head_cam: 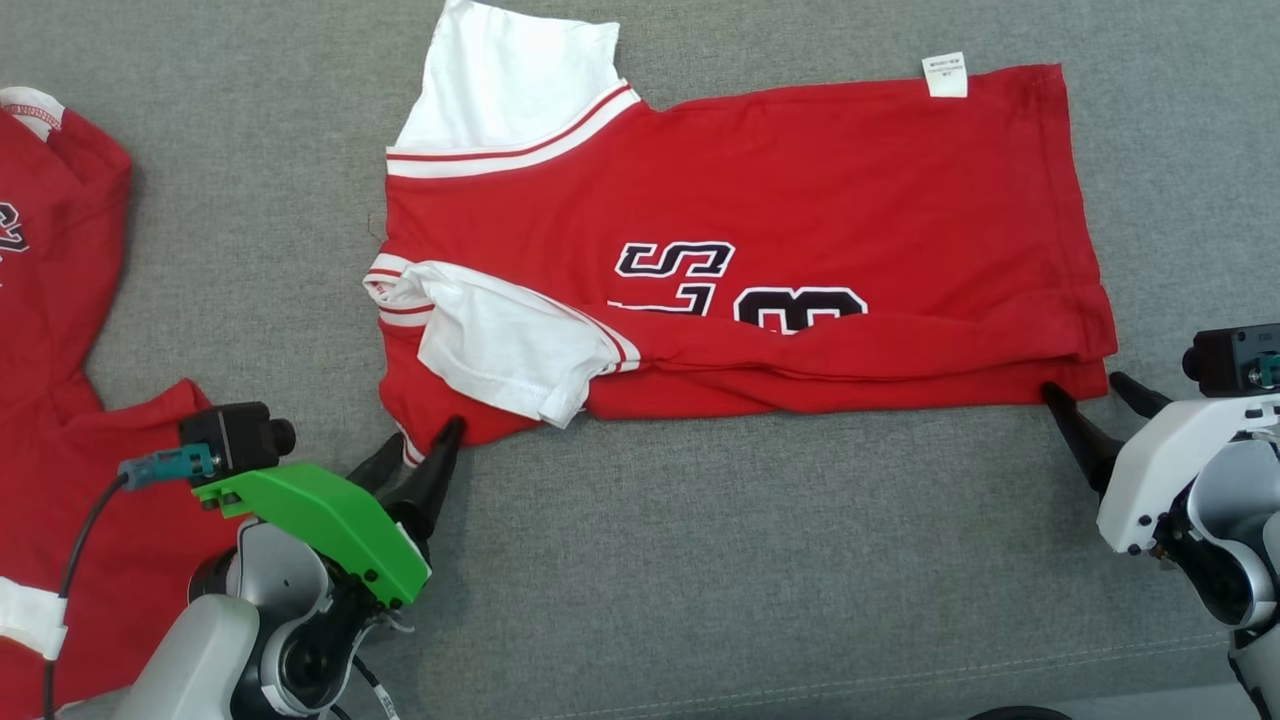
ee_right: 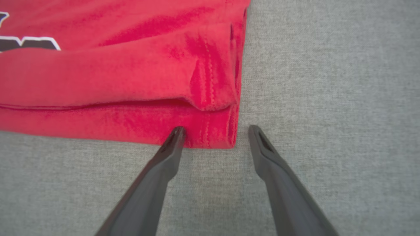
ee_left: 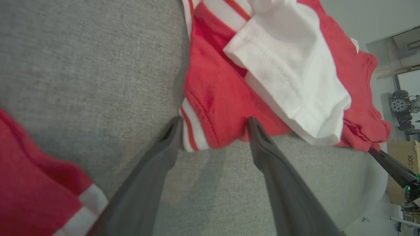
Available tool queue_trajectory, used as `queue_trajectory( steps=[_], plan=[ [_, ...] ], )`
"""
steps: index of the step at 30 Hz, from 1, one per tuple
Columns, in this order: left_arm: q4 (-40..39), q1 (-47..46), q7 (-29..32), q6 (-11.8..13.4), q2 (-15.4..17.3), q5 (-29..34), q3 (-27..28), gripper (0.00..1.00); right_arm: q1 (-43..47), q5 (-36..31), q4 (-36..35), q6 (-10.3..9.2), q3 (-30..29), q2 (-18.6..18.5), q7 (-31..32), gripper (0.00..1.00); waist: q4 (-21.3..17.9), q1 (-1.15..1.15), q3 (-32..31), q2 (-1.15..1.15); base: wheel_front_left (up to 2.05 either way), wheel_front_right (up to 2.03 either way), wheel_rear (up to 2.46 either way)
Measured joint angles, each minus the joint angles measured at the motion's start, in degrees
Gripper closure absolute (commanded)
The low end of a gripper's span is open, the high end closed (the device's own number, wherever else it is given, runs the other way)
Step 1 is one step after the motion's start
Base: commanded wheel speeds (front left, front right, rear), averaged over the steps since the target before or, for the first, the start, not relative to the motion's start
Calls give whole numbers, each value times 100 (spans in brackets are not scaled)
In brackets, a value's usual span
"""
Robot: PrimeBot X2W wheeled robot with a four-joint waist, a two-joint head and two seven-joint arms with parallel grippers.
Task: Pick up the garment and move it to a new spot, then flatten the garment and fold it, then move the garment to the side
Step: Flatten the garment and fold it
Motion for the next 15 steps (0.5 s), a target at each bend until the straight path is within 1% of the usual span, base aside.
queue_trajectory(
  steps=[1, 2, 3, 4, 5, 6, 7, 11, 15],
  plan=[
    [23, -21, 30, -1, 4, 18, -34, 6, -30, 12, 31, 0, 34, -3, -9, 0, -3, 0, 3, 0, 0, 0, 0],
    [44, -47, 51, -7, 7, 33, -71, 47, -55, 49, 54, 0, 71, -12, -9, 0, -6, 0, 7, 0, 0, 0, 0],
    [68, -72, 53, -29, 7, 44, -86, 79, -77, 75, 78, 0, 109, -19, -9, 0, -7, 0, 10, 0, 0, 0, 0],
    [102, -104, 75, -56, 10, 56, -107, 100, -96, 110, 93, -2, 158, -27, -7, 16, -9, 0, 12, 0, 0, 0, 0],
    [131, -127, 78, -85, 10, 57, -119, 100, -112, 143, 104, -2, 210, -40, 4, 52, -12, 0, 12, 0, 0, 0, 0],
    [162, -139, 79, -109, 10, 57, -130, 100, -130, 172, 105, -2, 255, -57, 10, 73, -15, 0, 13, 0, 0, 0, 0],
    [191, -141, 78, -143, 9, 57, -136, 100, -141, 226, 111, -2, 282, -65, 11, 100, -19, 0, 12, 0, 0, 0, 0],
    [254, -191, 132, -281, 22, -5, -129, 100, -158, 572, 98, 0, 432, -131, 125, 100, -29, 1, -34, 0, 0, 0, 0],
    [122, -220, 291, -404, 121, -233, -5, 100, -202, 897, 38, 0, 432, -271, 361, 100, -49, 1, -137, 0, 0, 0, 0]
  ],
)
